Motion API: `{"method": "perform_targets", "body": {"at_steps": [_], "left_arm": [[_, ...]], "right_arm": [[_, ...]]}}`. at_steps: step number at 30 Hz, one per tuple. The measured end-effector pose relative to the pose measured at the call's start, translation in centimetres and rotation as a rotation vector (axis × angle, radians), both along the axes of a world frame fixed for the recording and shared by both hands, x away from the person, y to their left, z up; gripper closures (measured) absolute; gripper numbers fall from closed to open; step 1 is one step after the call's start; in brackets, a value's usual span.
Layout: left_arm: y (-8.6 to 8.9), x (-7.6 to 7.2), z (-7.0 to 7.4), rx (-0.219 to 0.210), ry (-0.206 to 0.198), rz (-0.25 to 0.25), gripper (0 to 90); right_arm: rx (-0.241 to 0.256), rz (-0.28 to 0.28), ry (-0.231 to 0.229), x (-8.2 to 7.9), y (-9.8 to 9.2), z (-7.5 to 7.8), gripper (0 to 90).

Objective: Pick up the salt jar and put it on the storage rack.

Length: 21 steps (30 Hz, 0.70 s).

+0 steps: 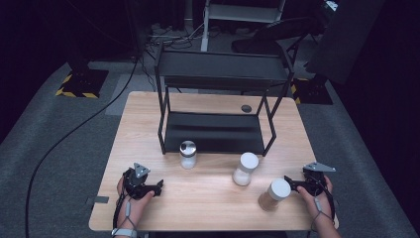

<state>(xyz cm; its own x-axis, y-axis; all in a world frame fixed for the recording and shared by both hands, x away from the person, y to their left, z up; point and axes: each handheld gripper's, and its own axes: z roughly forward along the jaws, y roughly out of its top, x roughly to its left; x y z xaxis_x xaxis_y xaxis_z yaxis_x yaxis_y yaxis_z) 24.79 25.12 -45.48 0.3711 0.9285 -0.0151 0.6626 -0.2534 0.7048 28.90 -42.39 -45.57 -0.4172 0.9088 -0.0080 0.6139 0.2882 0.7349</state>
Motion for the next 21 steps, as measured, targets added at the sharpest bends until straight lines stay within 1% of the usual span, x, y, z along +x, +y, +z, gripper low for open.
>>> {"method": "perform_targets", "body": {"at_steps": [5, 7, 8, 11, 15, 18, 19, 21], "left_arm": [[0.0, -0.1, 0.0, -0.003, 0.000, 0.000, 5.8], [0.2, -0.1, 0.1, -0.026, 0.003, 0.005, 6.2], [0.3, -0.2, 0.2, -0.038, -0.001, 0.009, 6.4], [0.4, -0.4, 0.7, -0.049, -0.014, 0.014, 6.2], [0.5, -0.4, 1.2, -0.057, -0.027, 0.001, 6.4], [0.6, -0.5, 1.8, -0.080, -0.038, -0.007, 6.5], [0.6, -0.7, 2.2, -0.089, -0.047, -0.011, 6.5], [0.6, -0.8, 2.5, -0.095, -0.055, -0.011, 6.5]], "right_arm": [[0.000, 0.000, 0.000, 0.0, 0.0, 0.0, 6.3], [0.000, 0.000, 0.000, 0.0, 0.0, 0.0, 6.3], [0.000, 0.000, 0.000, 0.0, 0.0, 0.0, 6.3], [0.000, 0.000, 0.000, 0.0, 0.0, 0.0, 6.3], [0.000, 0.000, 0.000, 0.0, 0.0, 0.0, 6.3], [0.000, 0.000, 0.000, 0.0, 0.0, 0.0, 6.3], [0.000, 0.000, 0.000, 0.0, 0.0, 0.0, 6.3], [0.000, 0.000, 0.000, 0.0, 0.0, 0.0, 6.3]]}}
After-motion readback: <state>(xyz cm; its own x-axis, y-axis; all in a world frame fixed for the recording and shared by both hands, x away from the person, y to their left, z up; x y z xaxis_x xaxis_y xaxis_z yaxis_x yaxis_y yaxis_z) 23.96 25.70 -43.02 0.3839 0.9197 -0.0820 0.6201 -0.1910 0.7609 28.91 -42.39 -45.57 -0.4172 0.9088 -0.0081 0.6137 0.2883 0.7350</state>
